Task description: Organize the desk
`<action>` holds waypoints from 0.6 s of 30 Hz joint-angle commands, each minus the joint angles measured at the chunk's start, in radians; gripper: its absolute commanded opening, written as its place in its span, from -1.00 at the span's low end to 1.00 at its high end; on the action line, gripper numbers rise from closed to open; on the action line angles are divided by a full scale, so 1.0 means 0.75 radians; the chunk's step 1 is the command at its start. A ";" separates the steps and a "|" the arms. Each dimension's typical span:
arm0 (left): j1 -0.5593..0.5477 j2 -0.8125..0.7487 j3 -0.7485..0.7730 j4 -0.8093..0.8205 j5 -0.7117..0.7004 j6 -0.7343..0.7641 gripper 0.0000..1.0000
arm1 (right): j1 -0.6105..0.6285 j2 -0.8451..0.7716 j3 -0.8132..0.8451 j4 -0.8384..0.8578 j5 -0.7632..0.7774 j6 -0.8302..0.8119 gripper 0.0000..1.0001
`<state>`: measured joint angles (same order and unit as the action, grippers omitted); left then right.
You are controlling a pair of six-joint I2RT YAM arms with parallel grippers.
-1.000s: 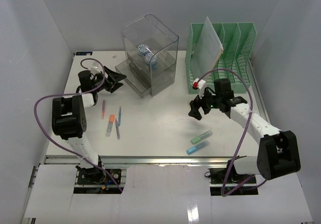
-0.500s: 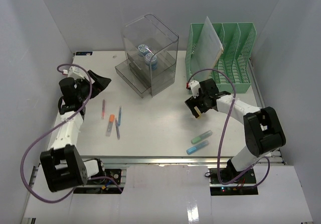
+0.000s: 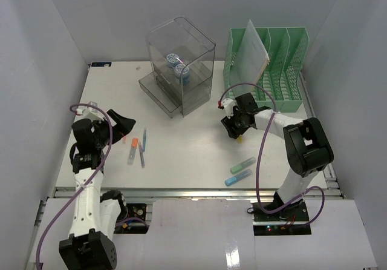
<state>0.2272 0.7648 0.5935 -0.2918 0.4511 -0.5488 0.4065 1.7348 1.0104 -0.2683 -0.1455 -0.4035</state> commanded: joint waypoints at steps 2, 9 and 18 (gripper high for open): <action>0.006 -0.161 -0.023 -0.128 0.075 -0.018 0.96 | 0.003 0.028 0.036 0.030 -0.017 -0.051 -0.21; 0.006 -0.243 -0.049 -0.246 0.050 -0.065 0.96 | 0.006 0.012 0.022 -0.035 -0.186 -0.177 -0.85; 0.006 -0.236 -0.047 -0.327 0.011 -0.105 0.96 | 0.387 -0.271 0.104 -0.330 -0.373 -0.642 -0.85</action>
<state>0.2272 0.5943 0.5640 -0.4993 0.4767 -0.6094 0.5265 1.6443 1.0170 -0.4334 -0.3562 -0.7321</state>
